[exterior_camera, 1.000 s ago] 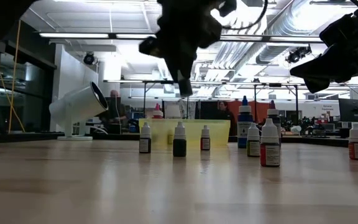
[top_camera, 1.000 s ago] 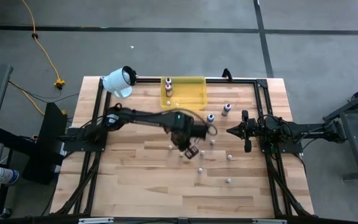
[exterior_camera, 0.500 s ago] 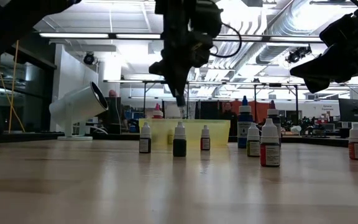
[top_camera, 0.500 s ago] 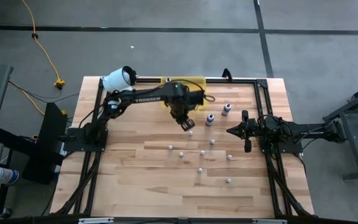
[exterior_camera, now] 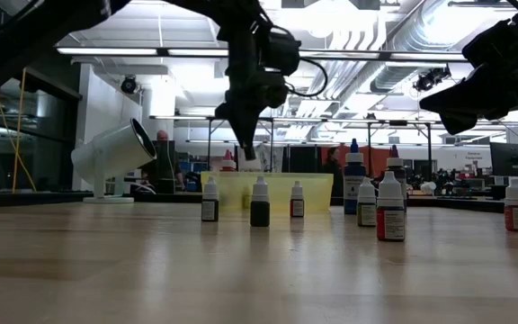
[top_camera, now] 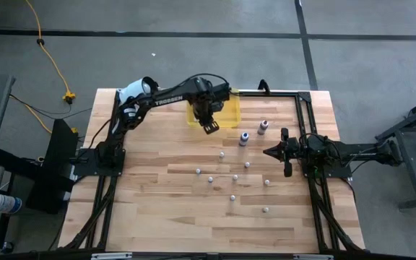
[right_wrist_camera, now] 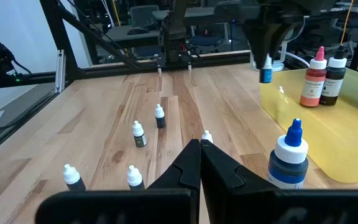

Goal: Pick & Place food coloring
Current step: Put the small blue food coloring bottle into the yellow container

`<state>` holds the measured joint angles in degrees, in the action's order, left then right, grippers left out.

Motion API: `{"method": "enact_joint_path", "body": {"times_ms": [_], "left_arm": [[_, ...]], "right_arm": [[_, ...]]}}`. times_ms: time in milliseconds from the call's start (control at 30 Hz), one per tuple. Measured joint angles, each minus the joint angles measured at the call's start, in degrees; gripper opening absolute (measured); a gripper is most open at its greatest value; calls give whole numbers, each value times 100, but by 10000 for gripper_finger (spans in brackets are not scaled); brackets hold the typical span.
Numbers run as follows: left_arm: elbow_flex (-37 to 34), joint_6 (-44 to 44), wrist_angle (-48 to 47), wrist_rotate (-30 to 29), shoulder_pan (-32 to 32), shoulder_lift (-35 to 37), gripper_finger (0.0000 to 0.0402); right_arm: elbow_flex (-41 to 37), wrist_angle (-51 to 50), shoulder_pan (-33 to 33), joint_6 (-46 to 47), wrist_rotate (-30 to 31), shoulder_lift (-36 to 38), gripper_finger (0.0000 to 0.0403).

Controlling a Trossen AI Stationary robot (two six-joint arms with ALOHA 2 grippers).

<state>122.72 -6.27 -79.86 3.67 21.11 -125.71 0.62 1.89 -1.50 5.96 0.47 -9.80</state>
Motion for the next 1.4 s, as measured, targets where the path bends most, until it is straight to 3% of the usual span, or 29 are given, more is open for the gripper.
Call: {"method": "enact_joint_path", "body": {"times_ms": [367, 1100, 1400], "left_arm": [[0, 287, 48, -385, 530, 0, 50], [-904, -1052, 577, -560, 825, 4, 51], [-1119, -613, 1066, -578, 814, -9, 51]], "right_arm": [[-1, 0, -1, 0, -2, 0, 0], [-2, 0, -1, 0, -1, 0, 0], [0, 0, -2, 0, -2, 0, 0]]}}
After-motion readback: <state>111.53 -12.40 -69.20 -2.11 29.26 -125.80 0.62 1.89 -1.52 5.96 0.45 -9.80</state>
